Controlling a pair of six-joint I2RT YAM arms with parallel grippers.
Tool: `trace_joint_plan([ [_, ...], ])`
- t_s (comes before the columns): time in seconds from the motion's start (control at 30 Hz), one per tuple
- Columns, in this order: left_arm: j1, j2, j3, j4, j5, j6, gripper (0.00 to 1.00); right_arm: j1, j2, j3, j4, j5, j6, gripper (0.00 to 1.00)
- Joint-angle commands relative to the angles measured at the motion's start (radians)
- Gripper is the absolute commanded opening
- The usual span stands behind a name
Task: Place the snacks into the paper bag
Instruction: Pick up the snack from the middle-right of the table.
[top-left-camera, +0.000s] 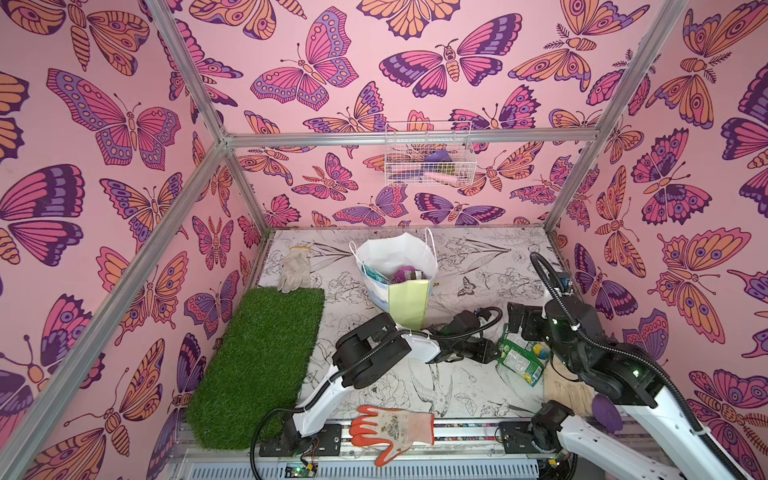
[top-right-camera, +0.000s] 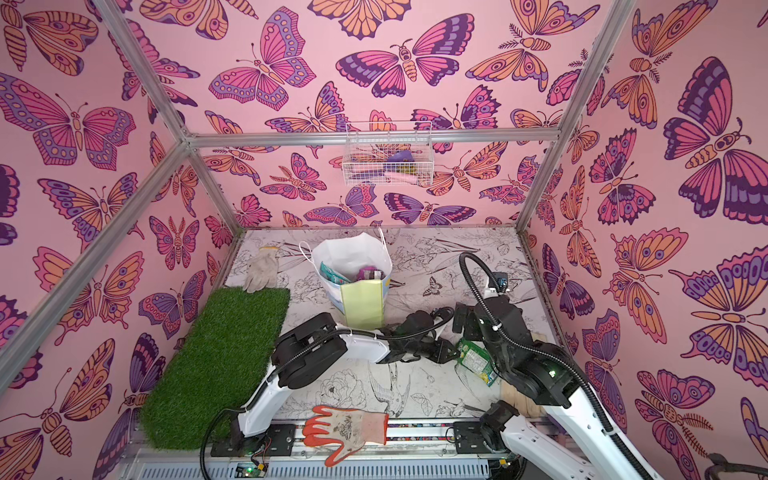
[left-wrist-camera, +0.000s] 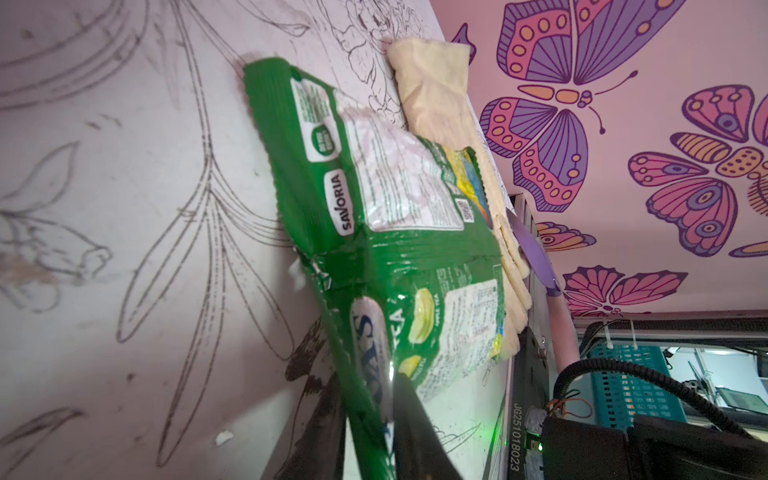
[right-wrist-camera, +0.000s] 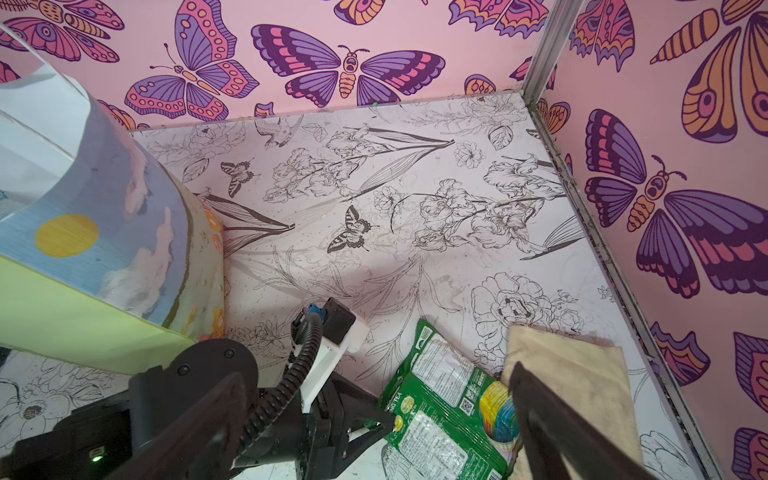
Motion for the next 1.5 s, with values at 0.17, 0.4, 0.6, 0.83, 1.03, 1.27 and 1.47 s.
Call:
trace_joint_plan([
  [0.17,0.005,-0.068,-0.06,0.018,-0.024,0.035,0.14,-0.008,-0.03,-0.01,-0.001,0.04,0.005,0.99],
  [0.4,0.001,-0.116,-0.087,0.034,-0.031,0.045,0.09,-0.009,-0.041,-0.01,-0.007,0.051,0.006,0.99],
  [0.6,0.001,-0.156,-0.104,0.035,-0.038,0.057,0.05,-0.011,-0.045,-0.006,-0.007,0.055,0.005,0.99],
  [0.83,-0.003,-0.214,-0.129,0.035,-0.045,0.098,0.01,-0.011,-0.041,-0.004,-0.006,0.057,0.007,0.99],
  [1.03,-0.008,-0.267,-0.149,0.03,-0.064,0.139,0.0,-0.013,-0.038,-0.001,0.0,0.056,0.006,0.99],
  [1.27,-0.015,-0.317,-0.15,-0.016,-0.091,0.187,0.0,-0.012,-0.035,-0.003,0.006,0.051,0.005,0.99],
  [1.47,-0.021,-0.355,-0.151,-0.049,-0.113,0.219,0.0,-0.012,-0.04,-0.006,0.008,0.054,0.007,0.99],
])
